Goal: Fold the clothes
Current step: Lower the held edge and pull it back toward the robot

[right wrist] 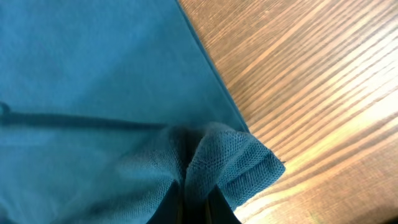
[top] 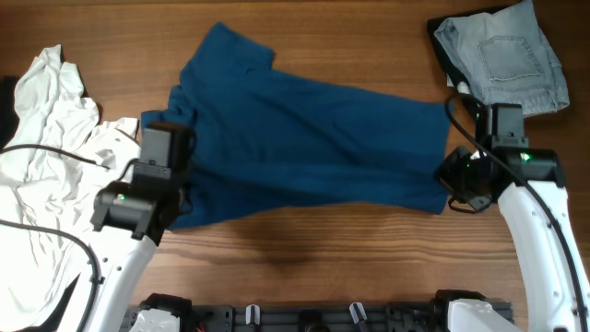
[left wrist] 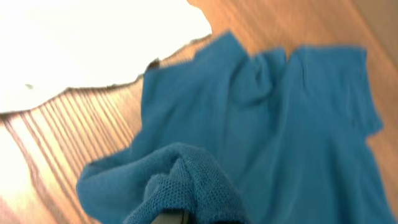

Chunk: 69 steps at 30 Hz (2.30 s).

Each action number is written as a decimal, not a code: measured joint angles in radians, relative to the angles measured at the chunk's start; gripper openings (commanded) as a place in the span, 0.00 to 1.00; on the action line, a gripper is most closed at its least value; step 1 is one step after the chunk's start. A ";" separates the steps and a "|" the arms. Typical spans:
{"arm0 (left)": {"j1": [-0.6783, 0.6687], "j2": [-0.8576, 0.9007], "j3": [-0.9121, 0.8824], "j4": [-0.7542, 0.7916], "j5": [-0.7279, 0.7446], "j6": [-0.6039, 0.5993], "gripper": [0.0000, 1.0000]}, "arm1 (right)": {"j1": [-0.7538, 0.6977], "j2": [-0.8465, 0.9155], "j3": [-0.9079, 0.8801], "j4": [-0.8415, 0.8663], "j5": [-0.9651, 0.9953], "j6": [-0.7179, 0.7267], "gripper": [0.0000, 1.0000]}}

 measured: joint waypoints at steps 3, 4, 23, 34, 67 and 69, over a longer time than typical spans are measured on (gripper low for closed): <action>0.047 0.002 0.003 0.090 0.000 0.048 0.04 | 0.000 0.051 0.000 0.054 -0.005 0.000 0.04; 0.058 0.006 0.003 0.112 0.000 0.060 0.04 | 0.000 0.070 0.000 0.068 -0.008 0.000 0.04; 0.082 0.374 0.011 0.280 0.196 0.110 0.04 | 0.019 0.131 0.017 0.001 -0.011 -0.019 0.04; 0.082 0.098 0.078 0.066 0.195 0.146 0.04 | 0.147 -0.018 0.137 -0.142 0.147 -0.018 0.04; -0.130 -0.052 -0.053 -0.394 0.446 -0.008 0.04 | 0.355 -0.180 -0.070 -0.439 -0.219 0.309 0.04; -0.130 -0.038 -0.053 -0.390 0.441 -0.009 0.04 | 0.294 -0.180 -0.070 -0.441 -0.232 0.285 0.04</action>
